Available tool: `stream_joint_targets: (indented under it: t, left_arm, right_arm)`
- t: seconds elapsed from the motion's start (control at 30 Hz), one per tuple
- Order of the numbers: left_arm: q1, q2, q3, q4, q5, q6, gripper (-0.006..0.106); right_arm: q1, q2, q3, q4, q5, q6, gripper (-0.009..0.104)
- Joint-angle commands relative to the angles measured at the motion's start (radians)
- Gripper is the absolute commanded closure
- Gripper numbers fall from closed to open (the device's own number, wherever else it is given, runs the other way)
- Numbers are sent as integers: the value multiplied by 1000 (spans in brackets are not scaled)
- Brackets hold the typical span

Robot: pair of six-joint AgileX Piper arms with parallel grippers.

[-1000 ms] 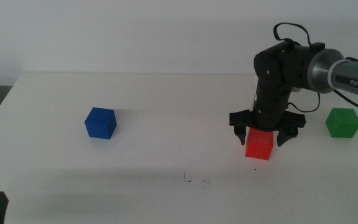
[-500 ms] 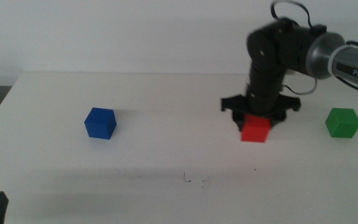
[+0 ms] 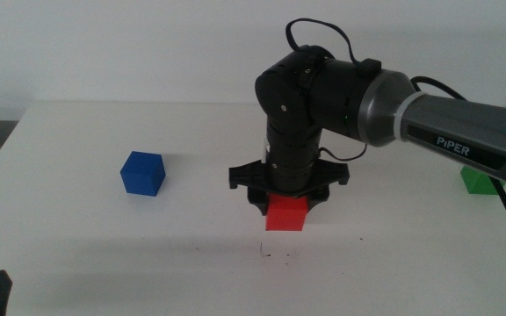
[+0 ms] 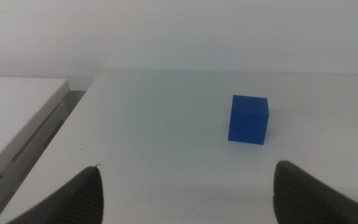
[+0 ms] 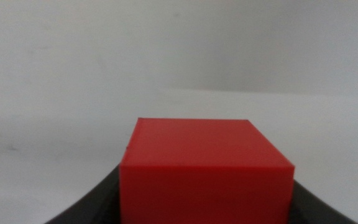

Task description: Stack red cubes first, then green, then blue cubes in a specific spot.

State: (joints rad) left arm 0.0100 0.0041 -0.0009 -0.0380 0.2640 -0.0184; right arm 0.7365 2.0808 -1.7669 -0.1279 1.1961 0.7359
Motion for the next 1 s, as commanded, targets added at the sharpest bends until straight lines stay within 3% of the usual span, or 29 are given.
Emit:
stream_joint_targets:
  t: [0.0, 0.13, 0.93, 0.97]
  left_arm:
    - [0, -4, 1, -2, -13, -5, 7]
    - [0, -4, 1, -2, -13, -5, 7]
    - [0, -4, 1, -2, -13, -5, 7]
    - [0, -4, 1, -2, -13, -5, 7]
  right_arm:
    - [4, -6, -3, 0, -15, 26, 91]
    - [30, 10, -3, -36, -13, 46, 91]
    - [41, 149, 12, -77, -68, 78, 91]
    - [45, 137, 12, -75, -67, 78, 31]
